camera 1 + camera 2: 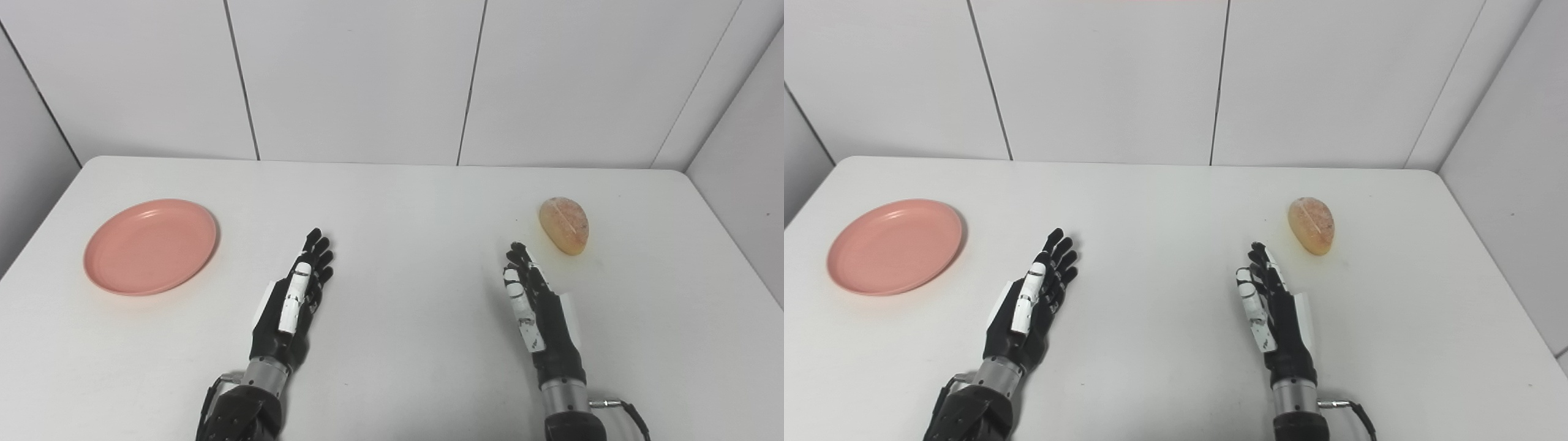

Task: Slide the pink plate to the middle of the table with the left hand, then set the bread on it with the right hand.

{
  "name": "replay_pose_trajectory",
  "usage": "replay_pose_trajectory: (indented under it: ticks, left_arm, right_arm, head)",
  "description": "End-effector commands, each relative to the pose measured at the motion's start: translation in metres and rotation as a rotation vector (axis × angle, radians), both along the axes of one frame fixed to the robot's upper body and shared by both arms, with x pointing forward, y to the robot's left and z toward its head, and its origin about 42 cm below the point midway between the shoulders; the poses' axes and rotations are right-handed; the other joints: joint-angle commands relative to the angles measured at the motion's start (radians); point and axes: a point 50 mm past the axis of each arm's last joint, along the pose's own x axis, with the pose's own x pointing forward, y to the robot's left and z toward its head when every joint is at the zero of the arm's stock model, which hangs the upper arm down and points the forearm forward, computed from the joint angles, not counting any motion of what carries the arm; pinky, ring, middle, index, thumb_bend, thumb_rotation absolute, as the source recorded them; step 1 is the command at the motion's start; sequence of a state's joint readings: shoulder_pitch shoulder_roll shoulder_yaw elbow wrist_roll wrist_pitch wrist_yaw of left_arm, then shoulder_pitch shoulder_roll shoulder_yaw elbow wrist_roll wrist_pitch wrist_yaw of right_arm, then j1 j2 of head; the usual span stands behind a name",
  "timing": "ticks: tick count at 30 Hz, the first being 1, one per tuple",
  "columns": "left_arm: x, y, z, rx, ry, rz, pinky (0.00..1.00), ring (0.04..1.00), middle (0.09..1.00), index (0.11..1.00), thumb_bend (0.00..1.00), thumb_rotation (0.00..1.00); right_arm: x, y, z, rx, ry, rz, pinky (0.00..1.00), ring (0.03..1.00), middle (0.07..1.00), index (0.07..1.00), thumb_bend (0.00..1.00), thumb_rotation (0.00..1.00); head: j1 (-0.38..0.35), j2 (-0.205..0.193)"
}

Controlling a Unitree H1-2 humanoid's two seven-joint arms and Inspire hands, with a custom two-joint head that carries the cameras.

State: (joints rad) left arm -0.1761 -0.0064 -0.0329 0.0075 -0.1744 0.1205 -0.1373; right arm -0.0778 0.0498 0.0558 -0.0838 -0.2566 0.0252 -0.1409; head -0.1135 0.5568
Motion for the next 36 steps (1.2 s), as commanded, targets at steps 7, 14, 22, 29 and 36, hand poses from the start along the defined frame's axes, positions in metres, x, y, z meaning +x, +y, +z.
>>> replay_pose_trajectory:
  ticks: [7, 14, 22, 29, 36]
  left_arm:
    - [-0.0025, -0.0003, -0.0078, 0.004, 0.039, 0.004, 1.00, 0.993, 0.997, 0.981, 0.39, 1.00]
    - [-0.0024, 0.0000, -0.0077, 0.008, 0.035, 0.006, 1.00, 0.992, 0.996, 0.981, 0.39, 1.00]
    - [-0.0024, 0.0010, -0.0085, 0.003, 0.037, 0.005, 1.00, 0.993, 0.996, 0.983, 0.40, 1.00]
    - [-0.0013, 0.0059, -0.0094, 0.015, 0.032, 0.001, 1.00, 0.990, 0.992, 0.979, 0.39, 1.00]
    - [-0.0036, -0.0026, -0.0132, 0.015, 0.032, -0.007, 1.00, 0.985, 0.988, 0.971, 0.39, 1.00]
  right_arm:
    - [0.0037, 0.0000, 0.0124, 0.002, -0.052, 0.004, 0.84, 0.878, 0.895, 0.908, 0.29, 1.00]
    - [0.0036, 0.0010, 0.0129, 0.000, -0.055, 0.002, 0.84, 0.875, 0.893, 0.905, 0.29, 1.00]
    - [0.0043, 0.0018, 0.0117, 0.003, -0.059, 0.002, 0.83, 0.870, 0.893, 0.903, 0.31, 1.00]
    - [0.0045, 0.0079, 0.0117, 0.003, -0.044, -0.001, 0.82, 0.874, 0.893, 0.904, 0.32, 1.00]
    - [0.0021, -0.0010, 0.0079, 0.001, -0.044, 0.003, 0.84, 0.888, 0.901, 0.907, 0.30, 1.00]
  head:
    - [0.001, 0.002]
    - [-0.001, 0.001]
    - [-0.031, -0.004]
    - [-0.061, -0.009]
    - [0.064, -0.052]
